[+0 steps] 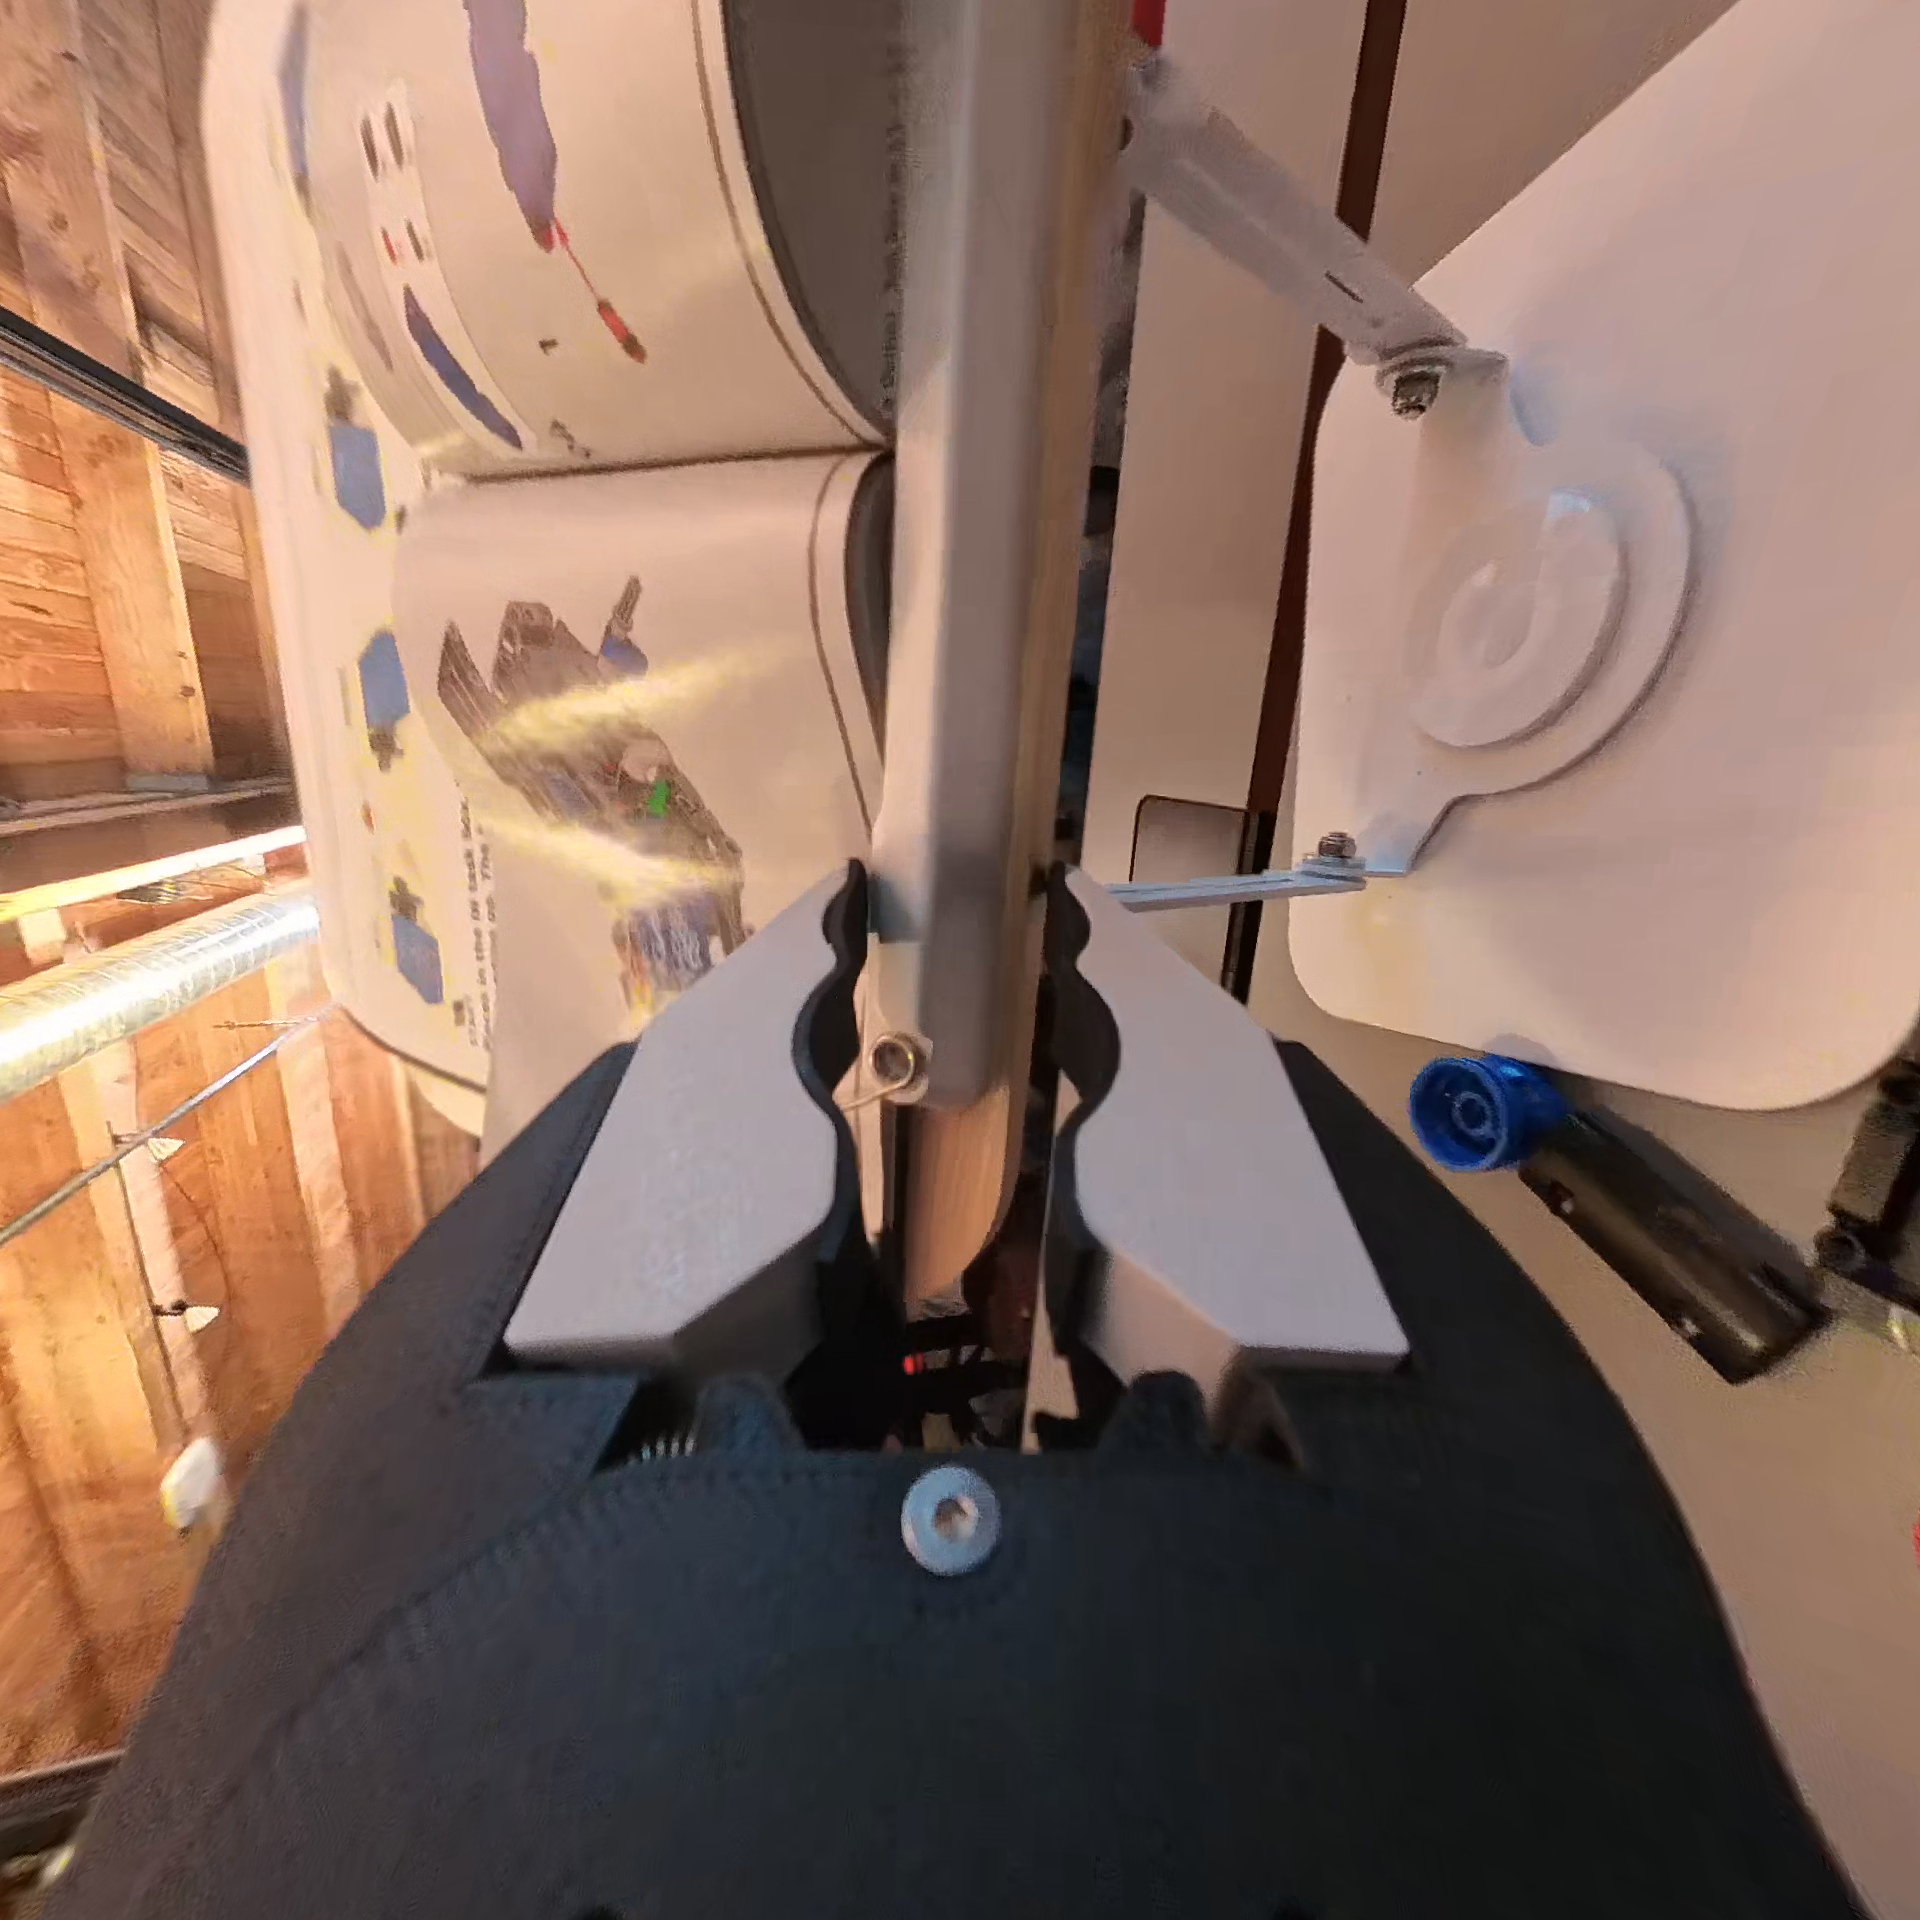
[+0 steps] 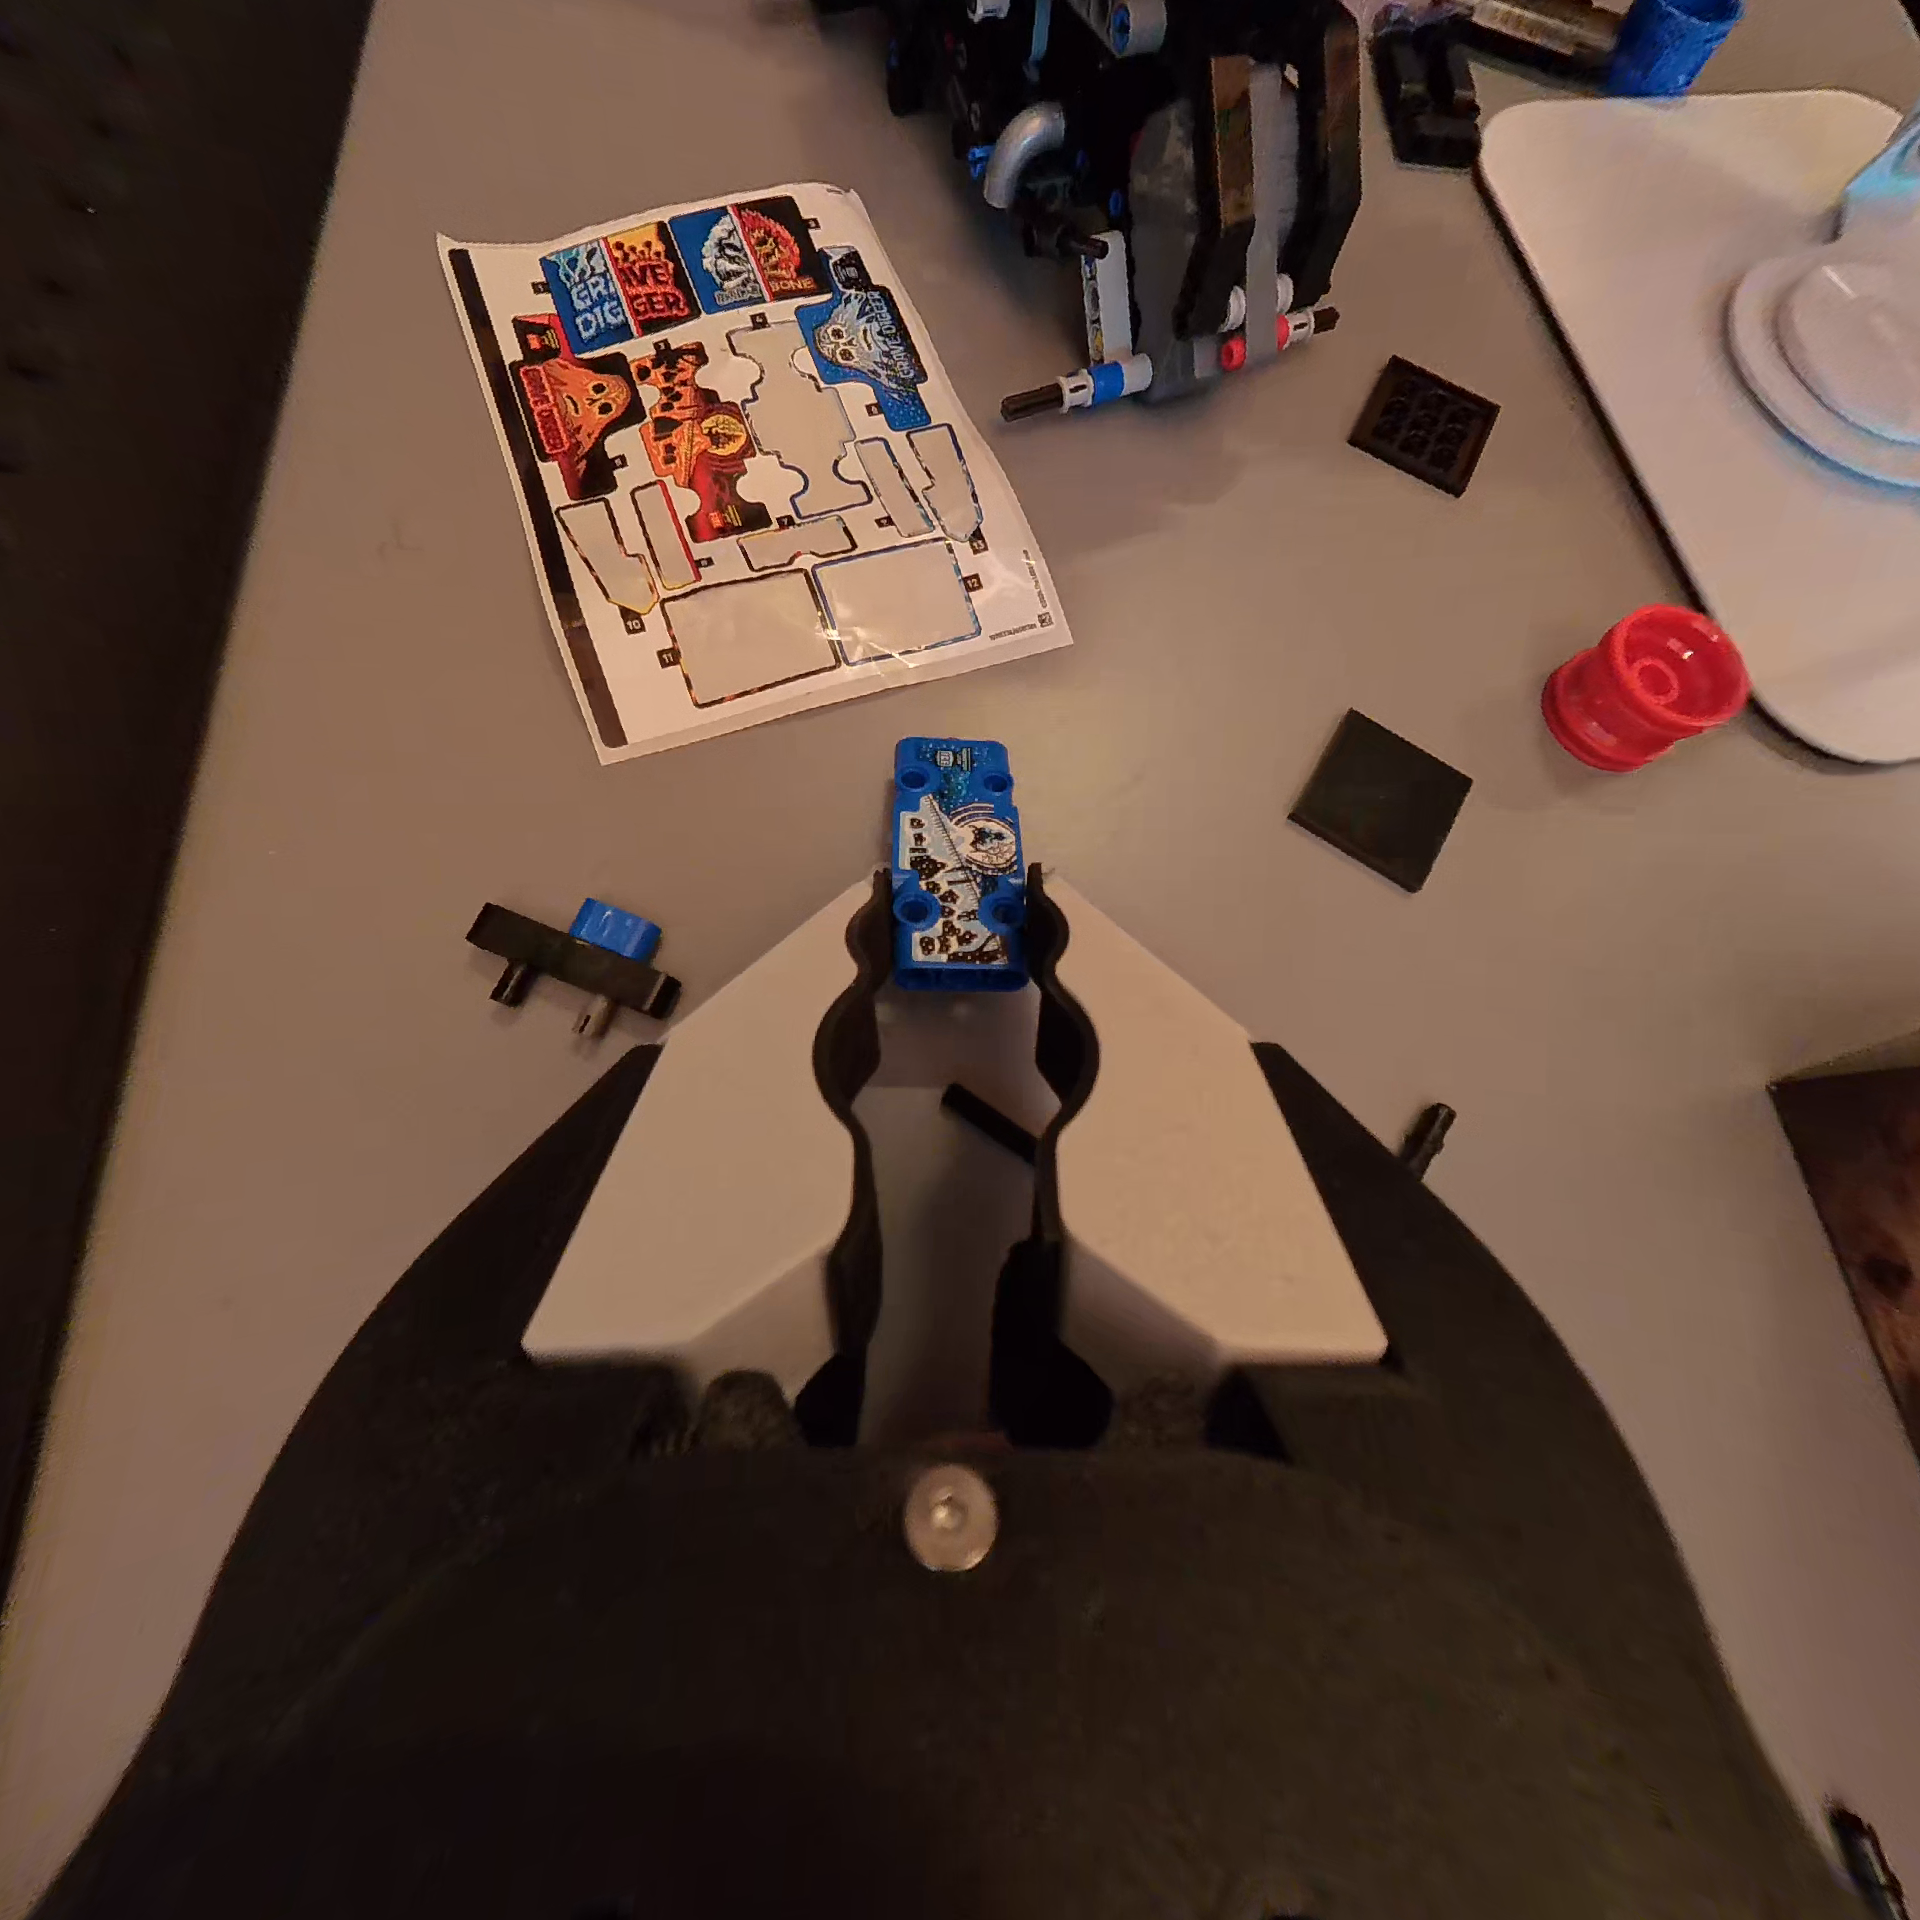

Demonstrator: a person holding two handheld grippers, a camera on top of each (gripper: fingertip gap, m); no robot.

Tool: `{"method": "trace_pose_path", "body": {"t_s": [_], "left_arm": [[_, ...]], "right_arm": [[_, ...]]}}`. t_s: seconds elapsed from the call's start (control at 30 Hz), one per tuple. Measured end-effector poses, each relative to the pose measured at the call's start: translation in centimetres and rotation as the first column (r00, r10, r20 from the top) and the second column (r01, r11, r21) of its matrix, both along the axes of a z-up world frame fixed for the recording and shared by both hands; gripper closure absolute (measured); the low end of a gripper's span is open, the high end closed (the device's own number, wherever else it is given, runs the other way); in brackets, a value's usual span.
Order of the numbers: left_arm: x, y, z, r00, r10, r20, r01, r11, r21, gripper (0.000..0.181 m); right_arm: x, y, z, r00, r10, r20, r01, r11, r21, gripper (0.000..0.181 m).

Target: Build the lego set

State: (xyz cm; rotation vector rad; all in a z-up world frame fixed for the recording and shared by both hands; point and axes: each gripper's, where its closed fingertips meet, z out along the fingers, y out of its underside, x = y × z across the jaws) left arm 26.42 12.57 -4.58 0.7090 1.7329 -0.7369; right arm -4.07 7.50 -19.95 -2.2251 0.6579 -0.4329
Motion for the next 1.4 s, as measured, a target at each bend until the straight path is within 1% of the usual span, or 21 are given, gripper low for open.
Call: {"method": "trace_pose_path", "body": {"t_s": [0.03, 0.07, 0.1, 0.13, 0.2, 0.27, 0.3, 0.33, 0.4, 0.5, 0.63, 0.87, 1.03, 1.13, 1.3, 1.4], "left_arm": [[0.0, 0.4, 0.2, 1.000, 0.004, -0.017, -0.005, 1.000, -0.004, 0.144], [-0.2, 0.5, 0.7, 1.000, 0.006, -0.024, -0.007, 1.000, -0.020, 0.130], [-0.7, 0.4, 1.2, 0.999, -0.004, -0.032, 0.003, 0.999, -0.036, 0.122], [-1.6, -0.1, 1.7, 0.999, -0.032, -0.039, 0.030, 0.998, -0.050, 0.120], [-4.1, -1.7, 1.9, 0.993, -0.112, -0.041, 0.110, 0.993, -0.036, 0.125], [-5.5, -3.6, 1.9, 0.992, -0.124, 0.006, 0.124, 0.992, -0.011, 0.126], [-5.9, -4.5, 1.8, 0.993, -0.122, 0.003, 0.122, 0.993, -0.006, 0.125], [-6.2, -5.5, 1.2, 0.992, -0.124, -0.017, 0.124, 0.992, 0.014, 0.125], [-6.2, -6.8, 0.3, 0.994, -0.105, -0.011, 0.106, 0.993, 0.054, 0.124], [-5.8, -7.8, -0.1, 0.997, -0.076, 0.003, 0.076, 0.995, 0.070, 0.126], [-5.9, -7.8, -0.2, 0.997, -0.082, -0.009, 0.082, 0.995, 0.051, 0.124], [-5.8, -7.7, -0.3, 0.997, -0.074, 0.015, 0.073, 0.996, 0.049, 0.122], [-5.8, -7.6, -0.3, 0.997, -0.074, 0.018, 0.073, 0.996, 0.047, 0.120], [-5.8, -7.5, -0.3, 0.997, -0.067, 0.022, 0.066, 0.996, 0.056, 0.120], [-6.1, -7.4, 0.0, 0.998, -0.059, -0.001, 0.059, 0.997, 0.054, 0.120], [-6.6, -7.2, 0.6, 0.997, -0.068, -0.045, 0.070, 0.997, 0.028, 0.122]], "right_arm": [[0.0, 0.0, 0.0, 1.000, 0.000, -0.001, 0.000, 1.000, -0.001, 0.158], [0.0, 0.0, 0.0, 1.000, -0.001, -0.001, 0.001, 1.000, 0.000, 0.158], [0.0, 0.0, 0.0, 1.000, -0.001, -0.001, 0.001, 1.000, 0.000, 0.158], [0.0, 0.0, 0.0, 1.000, -0.002, -0.002, 0.002, 1.000, 0.000, 0.158], [0.0, 0.0, -0.1, 1.000, -0.002, -0.005, 0.002, 1.000, -0.001, 0.158], [0.0, 0.0, -0.1, 1.000, -0.003, -0.005, 0.003, 1.000, -0.002, 0.158], [0.0, -0.1, -0.1, 1.000, -0.004, -0.004, 0.004, 1.000, -0.002, 0.158], [0.0, -0.1, -0.1, 1.000, -0.005, -0.004, 0.005, 1.000, -0.001, 0.158], [0.0, -0.2, 0.0, 1.000, -0.009, -0.004, 0.009, 1.000, 0.000, 0.158], [0.0, -0.2, 0.0, 1.000, -0.010, -0.004, 0.010, 1.000, 0.003, 0.158], [0.0, -0.2, -0.1, 1.000, -0.005, -0.007, 0.005, 1.000, -0.003, 0.158], [0.1, -0.3, 0.0, 1.000, -0.013, -0.001, 0.013, 1.000, 0.004, 0.158], [-0.2, -0.2, -0.8, 1.000, 0.004, -0.018, -0.005, 0.999, -0.046, 0.158], [-0.2, 0.0, -0.7, 1.000, 0.009, -0.011, -0.010, 0.999, -0.050, 0.158], [-0.3, 0.3, -0.4, 1.000, 0.023, -0.002, -0.023, 0.999, -0.039, 0.157], [-0.1, 0.3, 0.1, 1.000, 0.019, 0.014, -0.019, 1.000, -0.021, 0.153]]}}
